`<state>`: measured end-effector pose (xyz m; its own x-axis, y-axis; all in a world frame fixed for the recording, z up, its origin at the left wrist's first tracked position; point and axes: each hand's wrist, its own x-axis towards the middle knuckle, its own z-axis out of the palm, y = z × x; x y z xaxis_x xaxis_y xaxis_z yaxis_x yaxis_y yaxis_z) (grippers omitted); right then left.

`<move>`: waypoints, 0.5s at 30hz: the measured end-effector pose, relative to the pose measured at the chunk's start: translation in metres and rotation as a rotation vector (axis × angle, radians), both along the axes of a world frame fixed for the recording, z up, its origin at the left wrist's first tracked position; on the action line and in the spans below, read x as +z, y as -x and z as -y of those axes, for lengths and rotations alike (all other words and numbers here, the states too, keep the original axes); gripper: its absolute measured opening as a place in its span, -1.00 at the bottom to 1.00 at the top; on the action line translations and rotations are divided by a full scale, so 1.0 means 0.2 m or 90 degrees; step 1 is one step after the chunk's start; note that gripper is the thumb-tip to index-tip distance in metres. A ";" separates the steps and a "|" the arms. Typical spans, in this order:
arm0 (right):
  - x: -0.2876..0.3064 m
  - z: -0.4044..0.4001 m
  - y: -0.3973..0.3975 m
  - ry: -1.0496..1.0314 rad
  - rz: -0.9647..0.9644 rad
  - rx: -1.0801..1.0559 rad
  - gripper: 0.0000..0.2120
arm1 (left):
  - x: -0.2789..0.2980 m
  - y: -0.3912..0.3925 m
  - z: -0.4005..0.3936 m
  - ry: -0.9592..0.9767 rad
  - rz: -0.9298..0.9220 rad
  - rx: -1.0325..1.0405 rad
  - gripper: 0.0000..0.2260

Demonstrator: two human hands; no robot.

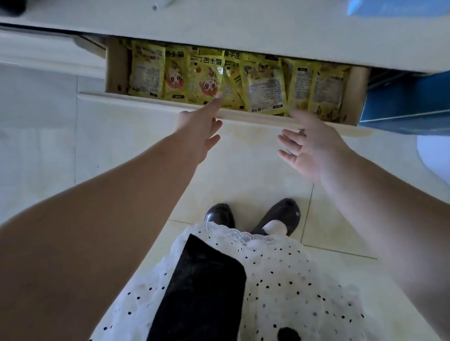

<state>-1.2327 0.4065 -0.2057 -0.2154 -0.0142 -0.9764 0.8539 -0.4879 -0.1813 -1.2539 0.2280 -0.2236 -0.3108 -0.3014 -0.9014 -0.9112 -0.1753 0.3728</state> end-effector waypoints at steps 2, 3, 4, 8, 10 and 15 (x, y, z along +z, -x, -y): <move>0.02 0.01 0.05 -0.005 0.010 -0.016 -0.34 | 0.01 0.03 0.00 -0.009 0.000 0.009 -0.62; 0.03 0.01 0.07 -0.008 0.011 -0.023 -0.25 | 0.02 0.05 -0.01 -0.016 -0.001 0.014 -0.62; 0.04 0.01 0.09 -0.009 0.009 -0.028 -0.19 | 0.02 0.06 0.00 -0.022 -0.001 0.016 -0.61; 0.03 0.01 0.18 -0.011 -0.003 -0.027 -0.14 | 0.04 0.15 -0.02 -0.054 0.003 0.008 -0.62; 0.02 -0.01 0.24 0.006 -0.012 -0.009 -0.15 | 0.05 0.21 -0.02 -0.076 0.006 -0.001 -0.62; -0.04 -0.06 0.36 -0.012 -0.031 0.017 -0.13 | 0.07 0.36 -0.04 -0.117 -0.013 -0.019 -0.28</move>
<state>-1.3046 0.4188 -0.2142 -0.2626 -0.0029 -0.9649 0.8567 -0.4608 -0.2317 -1.3267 0.2353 -0.2096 -0.3353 -0.1231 -0.9340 -0.9097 -0.2153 0.3550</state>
